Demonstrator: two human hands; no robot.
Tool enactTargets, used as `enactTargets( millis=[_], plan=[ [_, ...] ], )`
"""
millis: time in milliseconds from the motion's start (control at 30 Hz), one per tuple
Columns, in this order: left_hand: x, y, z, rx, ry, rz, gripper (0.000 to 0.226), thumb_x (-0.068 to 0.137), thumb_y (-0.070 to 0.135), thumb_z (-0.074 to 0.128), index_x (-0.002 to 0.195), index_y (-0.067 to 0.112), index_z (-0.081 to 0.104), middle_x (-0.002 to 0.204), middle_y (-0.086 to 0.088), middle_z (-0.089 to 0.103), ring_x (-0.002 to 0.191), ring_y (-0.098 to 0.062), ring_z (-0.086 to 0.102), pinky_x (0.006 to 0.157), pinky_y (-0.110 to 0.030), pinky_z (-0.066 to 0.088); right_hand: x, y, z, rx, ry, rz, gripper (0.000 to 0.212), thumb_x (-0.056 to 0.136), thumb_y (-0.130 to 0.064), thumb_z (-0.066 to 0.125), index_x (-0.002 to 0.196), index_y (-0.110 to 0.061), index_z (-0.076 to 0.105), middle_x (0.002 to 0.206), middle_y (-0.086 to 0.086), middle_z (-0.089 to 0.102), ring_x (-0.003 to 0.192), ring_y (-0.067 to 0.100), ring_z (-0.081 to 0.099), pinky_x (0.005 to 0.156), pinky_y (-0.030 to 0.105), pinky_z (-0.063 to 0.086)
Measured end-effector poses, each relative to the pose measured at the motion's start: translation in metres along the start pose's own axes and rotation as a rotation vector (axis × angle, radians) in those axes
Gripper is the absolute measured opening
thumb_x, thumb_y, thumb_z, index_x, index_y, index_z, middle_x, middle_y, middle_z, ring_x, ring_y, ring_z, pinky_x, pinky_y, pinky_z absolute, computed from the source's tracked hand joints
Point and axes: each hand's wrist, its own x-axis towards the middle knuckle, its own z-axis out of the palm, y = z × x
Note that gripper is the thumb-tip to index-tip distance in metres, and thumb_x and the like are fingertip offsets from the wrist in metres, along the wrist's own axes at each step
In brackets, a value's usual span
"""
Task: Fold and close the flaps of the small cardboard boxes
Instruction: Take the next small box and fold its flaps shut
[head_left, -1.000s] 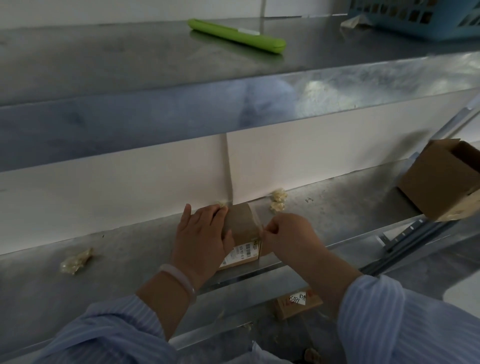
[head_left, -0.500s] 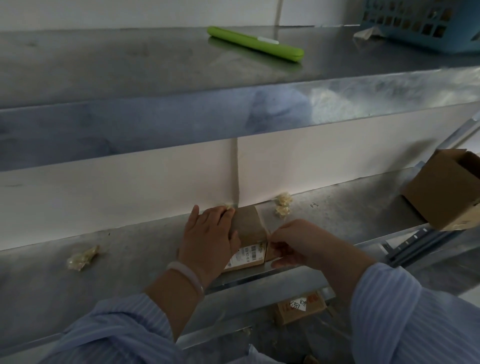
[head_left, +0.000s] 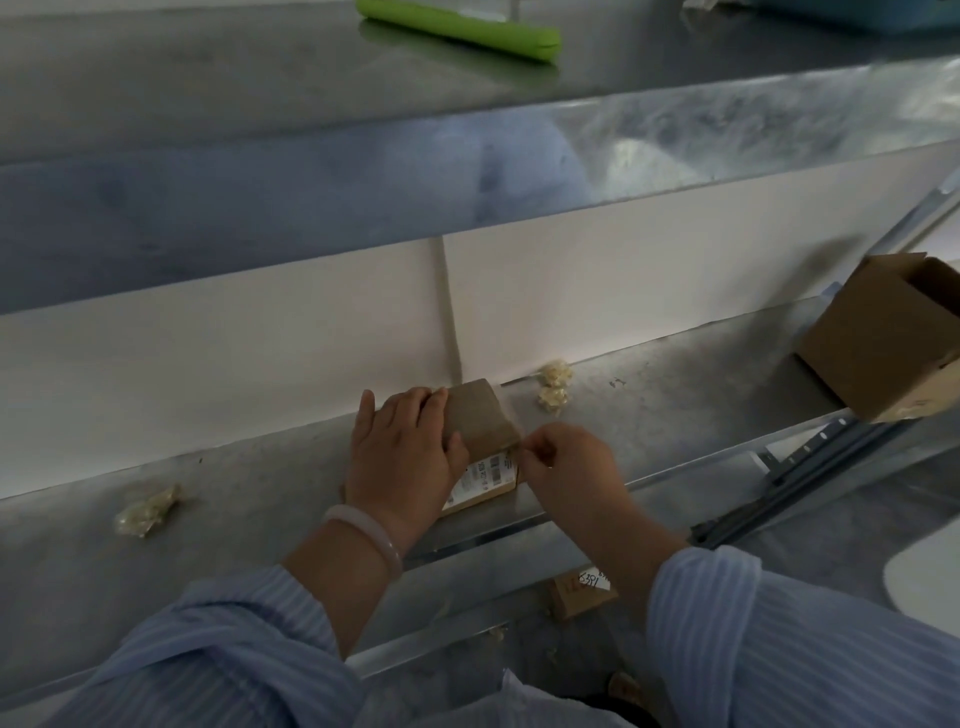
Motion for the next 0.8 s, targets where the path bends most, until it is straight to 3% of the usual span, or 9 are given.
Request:
enactTargets(
  millis=[100,200,300,433,533,700,800],
  plan=[
    [0.001,0.001,-0.001,-0.002,-0.006,-0.001,0.056,0.086,0.04,0.028,0.128,0.015,0.055,0.123,-0.001,0.059,0.115,-0.02,0.054,0.115,-0.049,0.018,0.004,0.002,0.0,0.137,-0.097,0.081,0.019,0.092,-0.023,0.055,0.084,-0.009,0.065,0.082,0.01,0.07,0.073,0.018,0.067,0.066,0.032,0.057],
    [0.0,0.0,-0.002,0.004,-0.015,0.002,0.056,0.086,0.041,0.028,0.129,0.016,0.055,0.123,-0.001,0.059,0.115,-0.02,0.054,0.115,-0.049,0.02,0.005,-0.001,-0.009,0.493,-0.207,0.183,0.017,0.09,-0.013,0.058,0.08,-0.001,0.065,0.085,0.021,0.069,0.076,0.025,0.068,0.081,0.047,0.058],
    [-0.001,-0.002,-0.004,-0.01,-0.007,0.031,0.055,0.086,0.041,0.032,0.126,0.014,0.057,0.121,-0.002,0.06,0.113,-0.021,0.056,0.113,-0.051,0.024,0.009,-0.008,-0.026,0.629,-0.26,0.147,0.013,0.09,-0.008,0.06,0.079,-0.003,0.066,0.084,0.02,0.069,0.073,0.024,0.067,0.078,0.04,0.06],
    [-0.005,-0.009,-0.007,-0.07,0.0,0.117,0.052,0.083,0.04,0.039,0.124,0.014,0.06,0.121,-0.002,0.062,0.111,-0.02,0.057,0.113,-0.05,0.025,0.029,-0.013,-0.036,0.402,-0.072,0.042,0.01,0.088,-0.014,0.064,0.079,-0.012,0.068,0.078,0.005,0.072,0.076,0.017,0.07,0.074,0.037,0.061],
    [-0.007,-0.014,-0.009,-0.109,-0.013,0.157,0.052,0.082,0.04,0.042,0.124,0.016,0.06,0.122,-0.001,0.062,0.112,-0.019,0.057,0.115,-0.046,0.021,0.036,-0.017,-0.031,0.278,-0.06,-0.006,0.009,0.088,-0.019,0.065,0.079,-0.017,0.067,0.077,-0.002,0.072,0.074,0.012,0.071,0.068,0.03,0.06],
    [-0.008,-0.016,-0.01,-0.171,-0.011,0.155,0.053,0.082,0.041,0.043,0.126,0.017,0.06,0.124,0.001,0.061,0.115,-0.016,0.055,0.117,-0.043,0.016,0.037,-0.014,-0.02,0.514,-0.05,0.066,0.01,0.087,-0.009,0.068,0.079,-0.015,0.067,0.078,0.002,0.072,0.072,0.012,0.071,0.066,0.029,0.06],
    [-0.008,-0.017,-0.009,-0.184,-0.013,0.161,0.054,0.082,0.042,0.044,0.127,0.017,0.059,0.125,0.001,0.061,0.116,-0.015,0.055,0.117,-0.044,0.016,0.033,-0.006,-0.024,0.768,-0.141,0.128,0.011,0.088,-0.008,0.067,0.097,-0.012,0.069,0.087,0.008,0.073,0.08,0.018,0.072,0.075,0.033,0.06]
  ],
)
